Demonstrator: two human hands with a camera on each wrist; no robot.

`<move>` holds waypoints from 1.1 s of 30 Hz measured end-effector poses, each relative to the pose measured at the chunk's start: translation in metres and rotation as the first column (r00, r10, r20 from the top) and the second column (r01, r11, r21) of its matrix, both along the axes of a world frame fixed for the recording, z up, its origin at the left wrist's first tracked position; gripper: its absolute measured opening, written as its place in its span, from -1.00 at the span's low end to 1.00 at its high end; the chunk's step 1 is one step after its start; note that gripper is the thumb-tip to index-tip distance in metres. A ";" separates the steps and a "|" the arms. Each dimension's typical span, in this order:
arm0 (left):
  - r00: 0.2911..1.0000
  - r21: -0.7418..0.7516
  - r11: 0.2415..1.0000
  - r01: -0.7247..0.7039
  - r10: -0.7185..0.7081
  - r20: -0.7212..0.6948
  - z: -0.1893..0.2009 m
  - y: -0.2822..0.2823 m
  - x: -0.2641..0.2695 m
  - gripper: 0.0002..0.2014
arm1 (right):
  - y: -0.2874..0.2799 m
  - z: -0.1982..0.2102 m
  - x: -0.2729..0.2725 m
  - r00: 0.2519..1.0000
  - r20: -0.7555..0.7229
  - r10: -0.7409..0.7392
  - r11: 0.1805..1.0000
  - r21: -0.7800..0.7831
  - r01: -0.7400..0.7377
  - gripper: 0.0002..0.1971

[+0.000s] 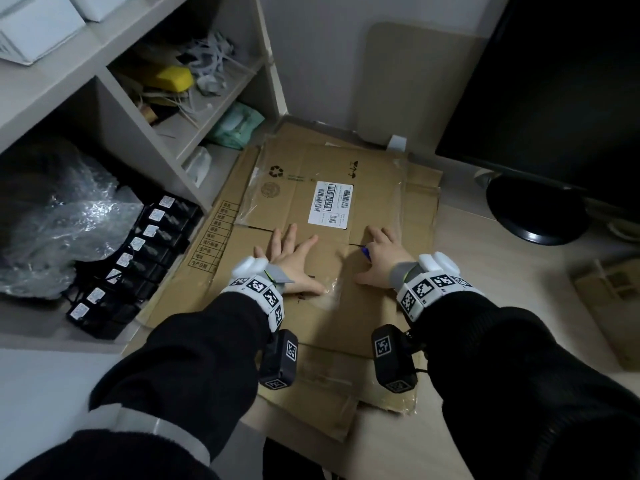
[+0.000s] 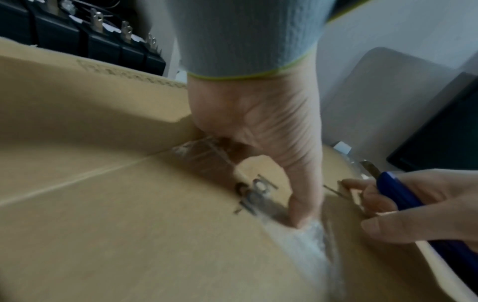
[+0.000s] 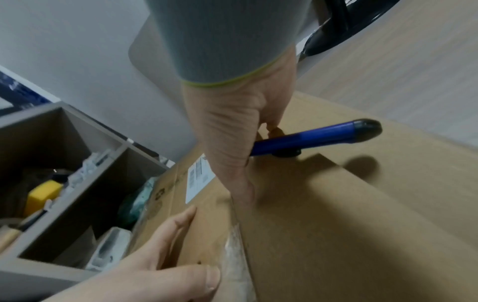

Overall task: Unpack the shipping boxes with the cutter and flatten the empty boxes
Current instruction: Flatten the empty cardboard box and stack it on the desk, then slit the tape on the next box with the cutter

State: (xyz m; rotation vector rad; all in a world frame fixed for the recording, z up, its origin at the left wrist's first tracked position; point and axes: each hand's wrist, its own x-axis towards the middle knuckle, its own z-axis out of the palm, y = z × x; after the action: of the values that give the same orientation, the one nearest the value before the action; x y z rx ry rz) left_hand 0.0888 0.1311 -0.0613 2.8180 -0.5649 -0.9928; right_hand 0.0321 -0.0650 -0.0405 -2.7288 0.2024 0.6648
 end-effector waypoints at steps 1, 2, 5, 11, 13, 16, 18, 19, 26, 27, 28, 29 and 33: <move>0.999 0.003 1.000 -0.028 0.028 0.016 0.006 -0.003 0.001 0.08 | -0.001 0.003 -0.003 0.999 0.018 -0.028 0.999 0.044 0.027 -0.60; 0.998 0.011 0.998 -0.054 0.053 0.039 0.014 -0.009 0.003 0.00 | -0.004 0.006 -0.009 0.997 0.044 -0.067 0.994 0.087 0.063 -0.64; 0.986 -0.001 0.995 -0.101 0.100 0.136 0.043 -0.039 0.002 -0.34 | -0.013 0.020 -0.029 0.980 0.119 -0.162 0.974 0.179 0.139 -0.63; 0.975 -0.234 0.969 0.073 -0.020 0.223 0.092 -0.130 -0.029 -0.67 | -0.059 0.076 -0.063 0.885 0.260 -0.385 0.909 0.270 0.316 -0.82; 0.967 -0.315 0.937 0.147 -0.070 0.244 0.104 -0.161 -0.041 -0.72 | -0.083 0.098 -0.078 0.830 0.312 -0.463 0.880 0.279 0.385 -0.84; 0.947 -0.397 0.881 0.256 -0.147 0.286 0.122 -0.214 -0.065 -0.72 | -0.128 0.134 -0.116 0.685 0.421 -0.595 0.804 0.298 0.515 -0.70; 0.917 -0.421 0.828 0.370 -0.254 0.306 0.135 -0.260 -0.094 -0.69 | -0.166 0.157 -0.152 0.531 0.496 -0.687 0.712 0.316 0.627 -0.74; 0.901 -0.423 0.804 0.417 -0.306 0.306 0.139 -0.278 -0.107 -0.67 | -0.183 0.165 -0.165 0.454 0.517 -0.725 0.658 0.328 0.677 -0.74; 0.727 -0.344 0.641 0.686 -0.622 0.291 0.130 -0.359 -0.185 -0.38 | -0.264 0.169 -0.247 0.278 0.469 -0.838 0.401 0.186 0.897 -0.89; 0.723 -0.345 0.637 0.690 -0.631 0.281 0.128 -0.368 -0.193 -0.34 | -0.273 0.160 -0.256 0.235 0.439 -0.867 0.345 0.189 0.919 -0.78; 0.724 -0.344 0.638 0.689 -0.634 0.272 0.124 -0.377 -0.198 -0.33 | -0.280 0.151 -0.263 0.191 0.425 -0.885 0.299 0.203 0.932 -0.66; 0.735 -0.347 0.649 0.677 -0.625 0.264 0.121 -0.379 -0.198 -0.32 | -0.281 0.145 -0.265 0.150 0.416 -0.897 0.267 0.241 0.933 -0.61; 0.785 -0.377 0.690 0.618 -0.566 0.251 0.116 -0.401 -0.196 -0.27 | -0.295 0.122 -0.280 0.043 0.303 -0.952 0.165 0.388 0.907 -0.78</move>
State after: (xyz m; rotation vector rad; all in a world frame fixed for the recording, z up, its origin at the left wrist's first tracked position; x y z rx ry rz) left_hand -0.1068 -0.2697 0.0547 2.3025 -1.5760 -0.6377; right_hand -0.2476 -0.3598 0.0819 -1.8186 1.6144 -0.4531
